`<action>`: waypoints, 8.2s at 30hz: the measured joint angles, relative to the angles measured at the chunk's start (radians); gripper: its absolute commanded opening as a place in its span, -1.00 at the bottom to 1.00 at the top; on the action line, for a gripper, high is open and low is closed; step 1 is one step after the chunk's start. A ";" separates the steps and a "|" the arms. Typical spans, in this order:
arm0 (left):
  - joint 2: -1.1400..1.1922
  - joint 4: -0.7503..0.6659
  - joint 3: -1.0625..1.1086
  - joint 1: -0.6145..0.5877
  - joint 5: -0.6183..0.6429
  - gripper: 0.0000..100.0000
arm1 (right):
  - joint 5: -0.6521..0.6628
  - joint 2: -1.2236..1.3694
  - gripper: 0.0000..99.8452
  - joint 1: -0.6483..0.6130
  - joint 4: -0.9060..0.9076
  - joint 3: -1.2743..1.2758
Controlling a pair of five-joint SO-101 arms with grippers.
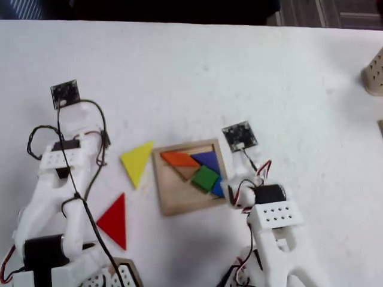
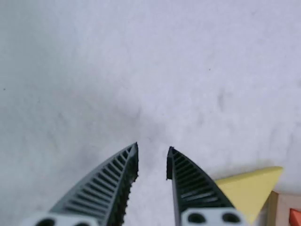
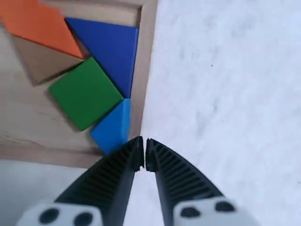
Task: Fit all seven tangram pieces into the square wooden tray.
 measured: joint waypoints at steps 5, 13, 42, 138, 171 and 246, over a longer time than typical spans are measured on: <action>0.000 0.000 0.000 0.000 0.000 -0.95 | 0.009 0.002 -0.96 -0.029 0.012 0.006; 0.000 0.000 0.000 0.000 0.000 -0.95 | 0.012 0.000 -0.96 -0.118 -0.017 0.051; 0.046 -0.018 -0.021 0.000 0.000 -0.95 | 0.012 -0.011 -0.96 -0.296 0.074 -0.002; 0.158 0.031 -0.126 0.000 0.000 -0.95 | 0.077 0.126 -0.96 -0.146 -0.072 0.011; 0.158 0.031 -0.126 0.000 0.000 -0.95 | -0.210 0.606 -0.96 -0.450 -0.496 -0.210; 0.164 0.031 -0.126 0.000 0.000 -0.95 | -0.126 0.301 -0.96 -0.261 -0.249 -0.087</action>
